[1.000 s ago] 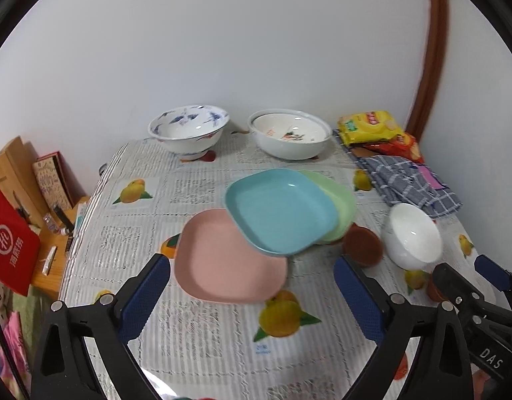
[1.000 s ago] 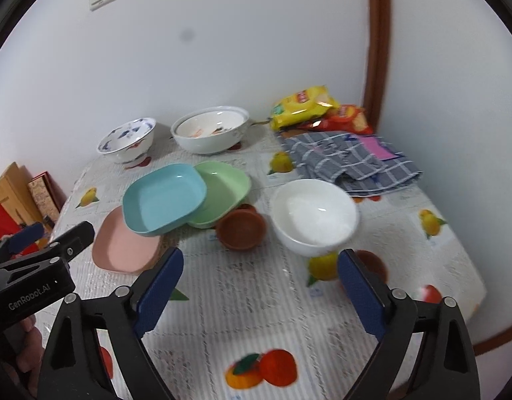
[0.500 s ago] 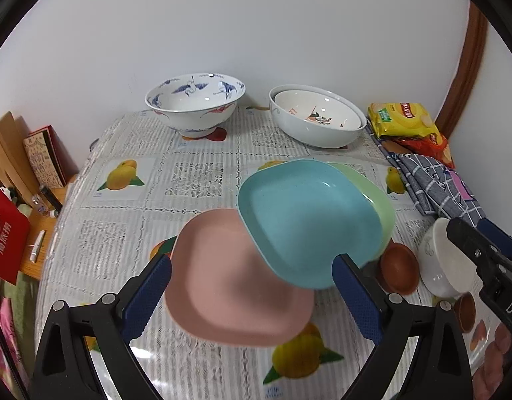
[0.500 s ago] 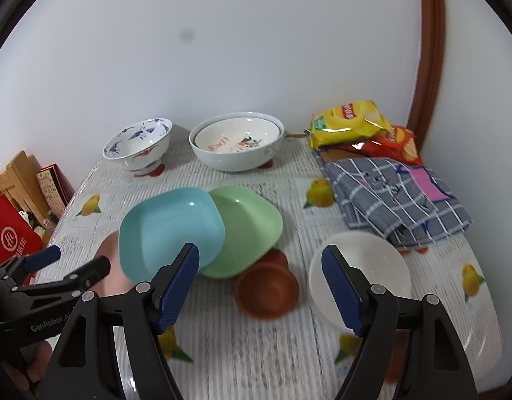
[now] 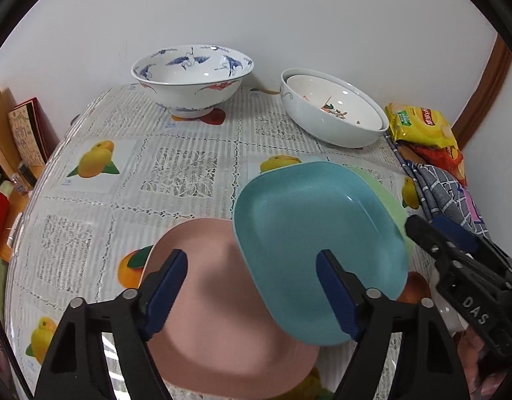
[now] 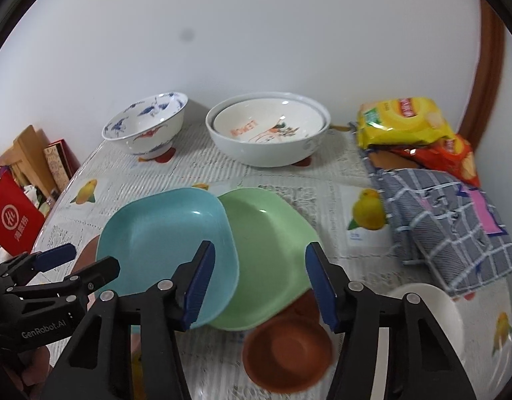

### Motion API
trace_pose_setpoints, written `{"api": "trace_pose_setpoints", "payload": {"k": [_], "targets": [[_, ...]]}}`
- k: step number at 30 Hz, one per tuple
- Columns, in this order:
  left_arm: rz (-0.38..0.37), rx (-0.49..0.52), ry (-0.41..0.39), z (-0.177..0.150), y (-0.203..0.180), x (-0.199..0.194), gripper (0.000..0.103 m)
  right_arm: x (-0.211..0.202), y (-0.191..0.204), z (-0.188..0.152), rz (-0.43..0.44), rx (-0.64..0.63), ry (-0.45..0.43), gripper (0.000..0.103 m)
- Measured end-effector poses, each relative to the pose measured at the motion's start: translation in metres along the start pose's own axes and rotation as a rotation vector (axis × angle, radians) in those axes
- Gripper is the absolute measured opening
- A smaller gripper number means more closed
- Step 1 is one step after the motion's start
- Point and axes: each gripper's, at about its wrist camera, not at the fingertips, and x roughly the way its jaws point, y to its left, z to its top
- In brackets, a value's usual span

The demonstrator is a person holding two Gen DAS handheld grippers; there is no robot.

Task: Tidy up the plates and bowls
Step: 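Move both grippers toward the rim of the blue plate, then close both grippers on the blue plate rim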

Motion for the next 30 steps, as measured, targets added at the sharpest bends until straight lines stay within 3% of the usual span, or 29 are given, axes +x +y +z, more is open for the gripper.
{"api": "trace_pose_setpoints", "payload": {"k": [5,10,12,14,16,20,30], "targets": [[-0.004,0.001,0.02,0.002,-0.002,0.014,0.066,0.025,0.006,0.004,0.036,-0.023,0.029,0.048],[-0.012,-0.005,0.045,0.002,-0.002,0.027,0.053,0.041,0.005,0.002,0.059,-0.012,0.064,0.039],[-0.027,-0.007,0.051,0.001,-0.002,0.031,0.041,0.046,0.004,0.001,0.073,-0.005,0.078,0.033],[-0.049,-0.013,0.046,0.002,-0.002,0.03,0.032,0.051,0.005,-0.002,0.084,0.0,0.094,0.02],[-0.043,-0.005,0.039,0.002,-0.004,0.029,0.029,0.053,0.007,-0.003,0.104,0.001,0.103,0.013],[-0.035,-0.015,0.039,0.004,0.0,0.026,0.013,0.049,0.006,-0.004,0.076,0.013,0.093,0.011],[-0.071,0.007,-0.011,-0.004,-0.008,-0.02,0.012,-0.009,0.002,-0.01,0.066,0.069,0.028,0.006]]}}
